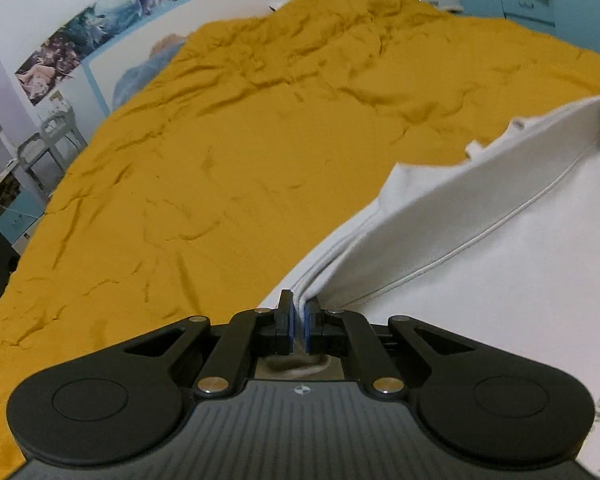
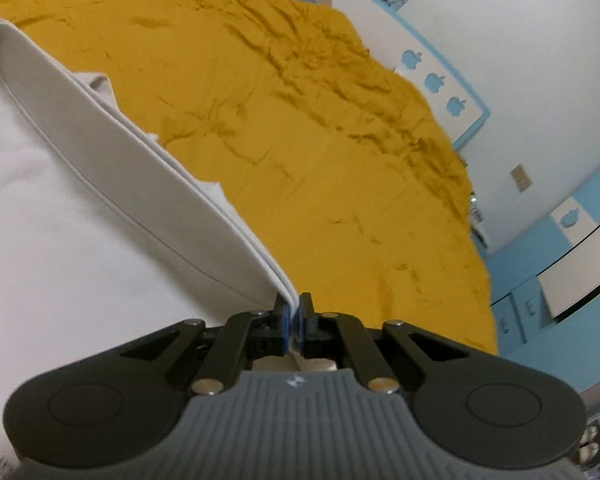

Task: Fold small clothes
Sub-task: 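Lift the held edge with both tools and fold the sweatshirt over in half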

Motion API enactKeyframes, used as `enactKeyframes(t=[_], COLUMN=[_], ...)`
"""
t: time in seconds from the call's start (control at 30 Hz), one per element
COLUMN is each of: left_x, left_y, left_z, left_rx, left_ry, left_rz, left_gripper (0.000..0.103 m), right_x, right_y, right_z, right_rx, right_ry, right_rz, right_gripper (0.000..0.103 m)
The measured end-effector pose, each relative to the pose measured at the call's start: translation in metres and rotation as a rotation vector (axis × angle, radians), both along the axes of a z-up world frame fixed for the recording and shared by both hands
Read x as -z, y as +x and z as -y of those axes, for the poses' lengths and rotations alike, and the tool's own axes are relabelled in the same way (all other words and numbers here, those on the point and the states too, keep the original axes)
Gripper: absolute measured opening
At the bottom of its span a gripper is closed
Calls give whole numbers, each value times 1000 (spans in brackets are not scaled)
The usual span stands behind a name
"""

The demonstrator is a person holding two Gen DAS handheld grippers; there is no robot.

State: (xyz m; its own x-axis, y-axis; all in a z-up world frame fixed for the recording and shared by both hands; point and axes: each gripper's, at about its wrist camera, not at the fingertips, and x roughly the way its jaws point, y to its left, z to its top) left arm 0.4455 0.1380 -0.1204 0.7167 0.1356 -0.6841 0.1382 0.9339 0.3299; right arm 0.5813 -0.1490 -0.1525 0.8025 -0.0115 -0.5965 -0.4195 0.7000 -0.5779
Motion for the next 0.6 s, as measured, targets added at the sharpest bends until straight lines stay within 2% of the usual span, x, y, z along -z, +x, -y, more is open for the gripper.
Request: enactKeyframes(t=[0.1, 0.17, 0.27, 0.37, 0.5, 0.6], left_x=[4, -4, -25, -41, -40, -26], left_y=[1, -8, -26, -21, 8, 31], left_z=[-3, -3, -3, -6, -8, -10], left_rx=[11, 20, 54, 77, 92, 109], left_ry=[1, 5, 31, 18, -17, -32], left_rz=[6, 36, 96, 99, 63, 22], left_gripper=[4, 4, 4, 4, 4, 4], right_x=[14, 12, -6, -25, -27, -17], right_y=[16, 15, -6, -21, 2, 26], right_z=[-2, 0, 2, 3, 3, 9], right_rx=[4, 2, -11, -47, -44, -11], right_ry=[14, 27, 36, 6, -15, 25], right_rz=[-3, 27, 97, 146, 101, 22], right_gripper=[0, 0, 0, 0, 0, 0])
